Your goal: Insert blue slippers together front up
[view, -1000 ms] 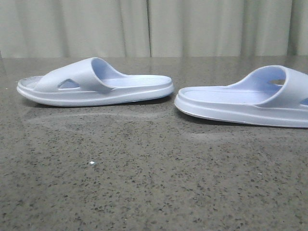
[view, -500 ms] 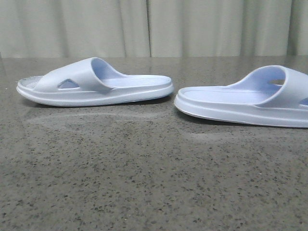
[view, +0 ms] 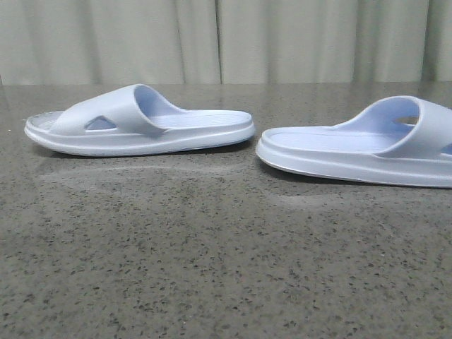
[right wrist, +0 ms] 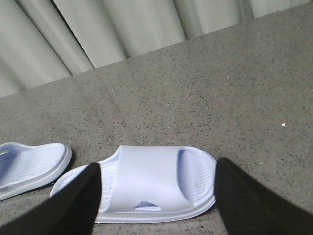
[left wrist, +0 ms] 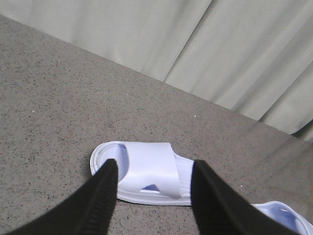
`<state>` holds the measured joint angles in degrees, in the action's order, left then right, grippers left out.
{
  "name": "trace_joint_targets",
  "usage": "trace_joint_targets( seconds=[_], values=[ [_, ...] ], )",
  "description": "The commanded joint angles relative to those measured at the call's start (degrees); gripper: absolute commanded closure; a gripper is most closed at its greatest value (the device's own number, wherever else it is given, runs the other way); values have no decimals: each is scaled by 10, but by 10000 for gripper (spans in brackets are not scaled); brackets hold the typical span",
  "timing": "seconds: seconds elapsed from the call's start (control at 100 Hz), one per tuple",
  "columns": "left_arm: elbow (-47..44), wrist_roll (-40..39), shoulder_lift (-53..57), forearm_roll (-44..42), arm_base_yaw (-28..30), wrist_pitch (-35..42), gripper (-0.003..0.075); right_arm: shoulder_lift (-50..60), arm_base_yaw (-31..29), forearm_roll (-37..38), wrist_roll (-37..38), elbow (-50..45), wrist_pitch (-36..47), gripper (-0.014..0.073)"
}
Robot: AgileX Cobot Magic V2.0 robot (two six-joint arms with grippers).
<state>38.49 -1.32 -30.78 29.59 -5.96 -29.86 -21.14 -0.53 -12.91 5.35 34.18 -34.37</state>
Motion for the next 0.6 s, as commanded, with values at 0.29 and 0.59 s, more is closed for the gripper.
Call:
trace_joint_targets(
  seconds=[0.29, 0.59],
  values=[
    [-2, -2, -76, 78, 1, 85, 274, -10, -3, -4, -2, 20, 68, 74],
    [-2, -2, -231, 265, 1, 138, 274, -10, -3, -4, -2, 20, 70, 74]
  ],
)
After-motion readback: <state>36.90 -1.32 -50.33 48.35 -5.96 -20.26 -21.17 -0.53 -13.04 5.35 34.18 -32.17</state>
